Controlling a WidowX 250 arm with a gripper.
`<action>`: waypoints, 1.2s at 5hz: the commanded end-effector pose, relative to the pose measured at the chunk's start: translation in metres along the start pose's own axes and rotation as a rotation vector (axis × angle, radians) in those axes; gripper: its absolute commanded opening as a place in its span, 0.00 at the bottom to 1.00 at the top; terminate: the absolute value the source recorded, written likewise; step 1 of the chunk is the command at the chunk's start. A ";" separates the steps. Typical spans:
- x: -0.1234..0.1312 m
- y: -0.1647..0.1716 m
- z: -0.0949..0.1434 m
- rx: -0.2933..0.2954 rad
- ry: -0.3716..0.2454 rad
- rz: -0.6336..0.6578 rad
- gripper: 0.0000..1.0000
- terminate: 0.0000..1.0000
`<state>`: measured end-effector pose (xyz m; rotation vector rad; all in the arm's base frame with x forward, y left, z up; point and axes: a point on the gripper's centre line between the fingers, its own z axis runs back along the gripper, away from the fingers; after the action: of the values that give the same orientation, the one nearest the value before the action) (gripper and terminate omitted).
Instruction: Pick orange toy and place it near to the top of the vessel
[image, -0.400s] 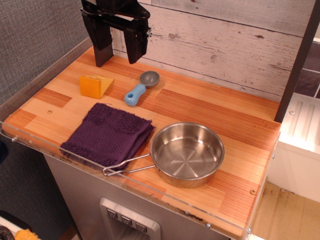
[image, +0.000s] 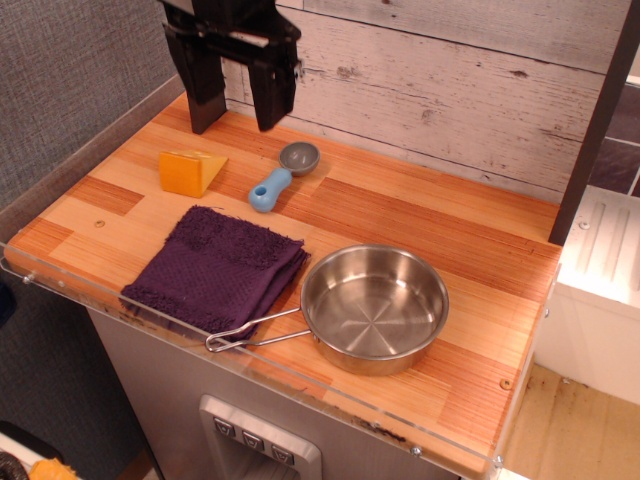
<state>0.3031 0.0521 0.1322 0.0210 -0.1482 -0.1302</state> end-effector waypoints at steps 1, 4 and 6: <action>0.009 0.039 -0.012 0.030 0.000 0.102 1.00 0.00; 0.004 0.096 -0.051 0.121 0.032 0.180 1.00 0.00; 0.002 0.106 -0.067 0.114 0.053 0.207 1.00 0.00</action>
<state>0.3241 0.1498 0.0514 0.0988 -0.0530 0.0771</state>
